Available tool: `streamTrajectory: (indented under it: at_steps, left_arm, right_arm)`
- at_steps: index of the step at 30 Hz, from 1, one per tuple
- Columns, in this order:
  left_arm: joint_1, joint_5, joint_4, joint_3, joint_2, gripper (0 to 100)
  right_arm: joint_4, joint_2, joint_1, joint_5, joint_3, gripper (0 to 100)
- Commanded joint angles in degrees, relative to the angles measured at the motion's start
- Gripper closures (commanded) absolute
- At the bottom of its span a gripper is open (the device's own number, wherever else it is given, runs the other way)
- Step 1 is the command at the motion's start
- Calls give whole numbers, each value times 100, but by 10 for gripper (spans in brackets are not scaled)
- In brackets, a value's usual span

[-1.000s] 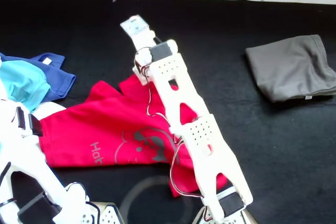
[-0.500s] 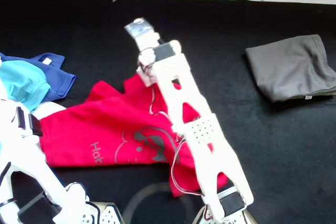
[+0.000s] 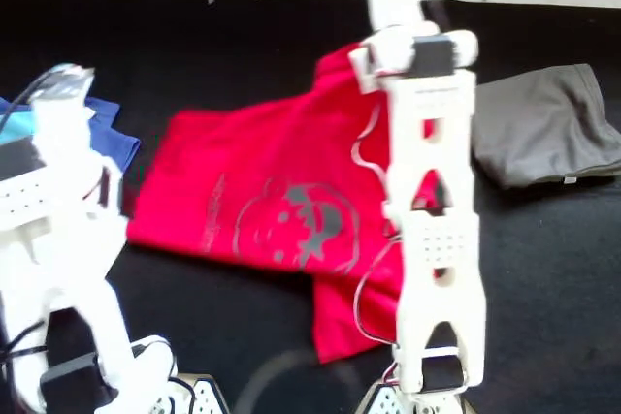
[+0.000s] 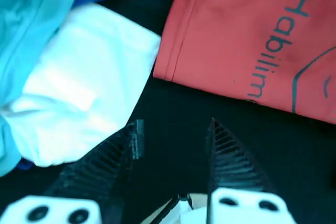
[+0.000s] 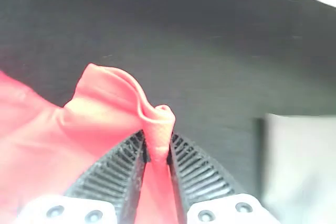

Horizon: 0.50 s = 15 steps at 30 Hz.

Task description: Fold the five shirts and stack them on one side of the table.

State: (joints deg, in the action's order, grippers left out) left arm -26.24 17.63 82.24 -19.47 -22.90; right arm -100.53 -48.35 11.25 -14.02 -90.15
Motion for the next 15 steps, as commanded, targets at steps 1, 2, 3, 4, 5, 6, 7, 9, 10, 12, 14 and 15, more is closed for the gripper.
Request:
streamTrajectory:
  at_steps: [1,2,3,4,5,6,7,9,10,12,14,15]
  left_arm:
    - [585,-484,-589,549,224,797]
    - [681,-642,-668,796,514,797]
    - [804,-765,-686,1112,884,797]
    - [910,-862,-633,1516,1332,797]
    - [1007,-932,-519,1974,1798,797]
    - [1086,-1011,-352,2492,2308,797]
    - [1165,-1116,-158,3046,2782,797]
    - [1314,-1354,264,4295,3705,797]
    - [1402,-1459,440,4945,4145,797]
    - [1622,-1556,756,6211,4971,797]
    - [1903,-1556,985,7292,5771,797]
    - [2053,-1556,1073,7776,6167,797]
  right_arm:
    - [-75,1253,-303,-62,1007,992]
    - [-75,1543,-303,-62,1499,992]
    - [-75,1833,-286,-62,2018,992]
    - [-66,2132,-224,-62,2554,992]
    - [-66,2440,-180,-62,3055,992]
    - [-66,2747,-145,-44,3556,992]
    - [-57,3011,-145,-26,3960,992]
    - [-13,3477,-154,-26,4708,992]
    - [48,3670,-163,-26,5068,992]
    - [163,3960,-259,-35,5763,992]
    - [444,4207,-330,-26,6413,992]
    - [602,4312,-356,-35,6703,992]
